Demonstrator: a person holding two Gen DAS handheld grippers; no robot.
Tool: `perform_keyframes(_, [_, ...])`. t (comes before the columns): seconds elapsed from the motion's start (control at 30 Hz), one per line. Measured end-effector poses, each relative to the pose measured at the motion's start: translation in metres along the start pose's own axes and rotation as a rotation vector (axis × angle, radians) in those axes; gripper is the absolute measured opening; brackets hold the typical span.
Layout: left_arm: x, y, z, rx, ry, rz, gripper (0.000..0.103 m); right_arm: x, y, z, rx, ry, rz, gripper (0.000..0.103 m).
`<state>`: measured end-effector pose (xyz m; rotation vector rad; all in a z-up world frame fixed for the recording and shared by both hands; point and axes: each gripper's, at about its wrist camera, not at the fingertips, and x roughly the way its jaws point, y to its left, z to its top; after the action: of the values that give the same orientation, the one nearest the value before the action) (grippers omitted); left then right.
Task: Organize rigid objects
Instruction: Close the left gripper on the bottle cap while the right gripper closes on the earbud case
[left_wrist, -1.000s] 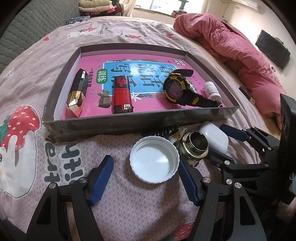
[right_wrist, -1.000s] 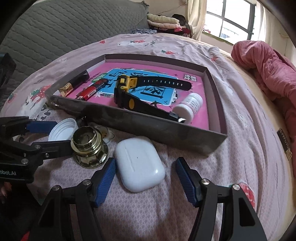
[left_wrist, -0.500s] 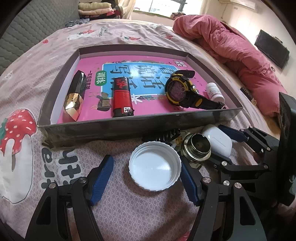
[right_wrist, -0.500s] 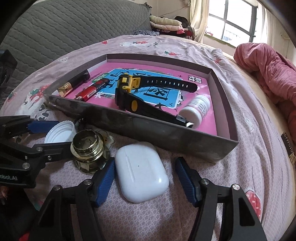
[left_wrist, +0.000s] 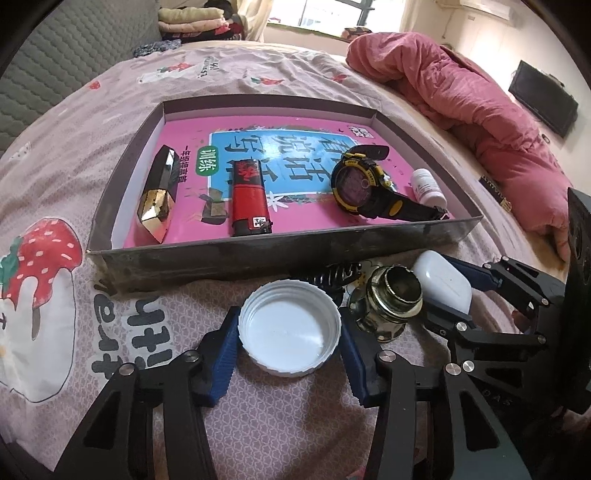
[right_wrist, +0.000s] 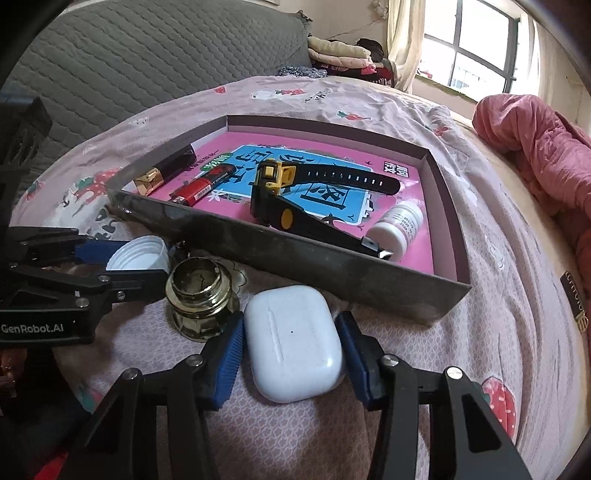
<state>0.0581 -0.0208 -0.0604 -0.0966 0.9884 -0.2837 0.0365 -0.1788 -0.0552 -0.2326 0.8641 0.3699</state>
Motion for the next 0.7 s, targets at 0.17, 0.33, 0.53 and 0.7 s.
perform_keyframes(0.17, [-0.01, -0.002, 0.0, 0.008, -0.022, -0.014, 0.051, -0.008, 0.0, 0.001, 0.023, -0.013, 0.012, 0.05])
perform_keyframes(0.33, [-0.025, -0.005, 0.001, 0.021, -0.061, -0.003, 0.051, -0.02, -0.002, 0.0, 0.044, -0.034, 0.012, 0.05])
perform_keyframes(0.53, [-0.042, -0.004, 0.001, 0.034, -0.103, 0.019, 0.051, -0.037, -0.005, 0.004, 0.075, -0.079, 0.007, 0.05])
perform_keyframes(0.7, [-0.053, -0.002, 0.001, 0.038, -0.127, 0.041, 0.051, -0.043, -0.006, 0.006, 0.089, -0.095, 0.007, 0.05])
